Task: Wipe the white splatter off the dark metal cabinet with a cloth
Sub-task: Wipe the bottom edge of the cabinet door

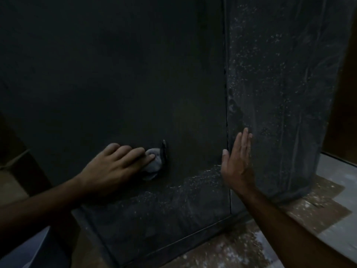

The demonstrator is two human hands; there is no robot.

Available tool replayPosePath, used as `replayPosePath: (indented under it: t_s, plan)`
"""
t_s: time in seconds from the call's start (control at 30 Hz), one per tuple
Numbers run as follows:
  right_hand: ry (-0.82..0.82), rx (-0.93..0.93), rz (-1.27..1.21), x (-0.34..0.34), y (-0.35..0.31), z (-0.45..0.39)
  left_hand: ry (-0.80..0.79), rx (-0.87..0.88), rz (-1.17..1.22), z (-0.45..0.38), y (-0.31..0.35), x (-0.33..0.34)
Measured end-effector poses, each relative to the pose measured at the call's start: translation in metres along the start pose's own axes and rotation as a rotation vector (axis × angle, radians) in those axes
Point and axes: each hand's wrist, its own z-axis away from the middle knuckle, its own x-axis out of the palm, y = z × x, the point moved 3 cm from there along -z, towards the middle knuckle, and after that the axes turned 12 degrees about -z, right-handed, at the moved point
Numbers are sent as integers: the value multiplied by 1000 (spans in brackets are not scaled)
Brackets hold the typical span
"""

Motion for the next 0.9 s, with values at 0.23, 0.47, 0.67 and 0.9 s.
replayPosePath:
  t_s: [0.23, 0.47, 0.67, 0.9]
  plan:
    - [-1, -32, 12, -3, 2, -1, 149, -584, 13, -15, -27, -8]
    - [8, 58, -40, 3, -5, -3, 116, -317, 25, -33, -12, -3]
    - [-6, 72, 2, -1, -7, -4, 143, -514, 30, -113, -6, 0]
    - [-58, 66, -14, -6, -3, -3, 129, -401, -5, -135, 17, 13]
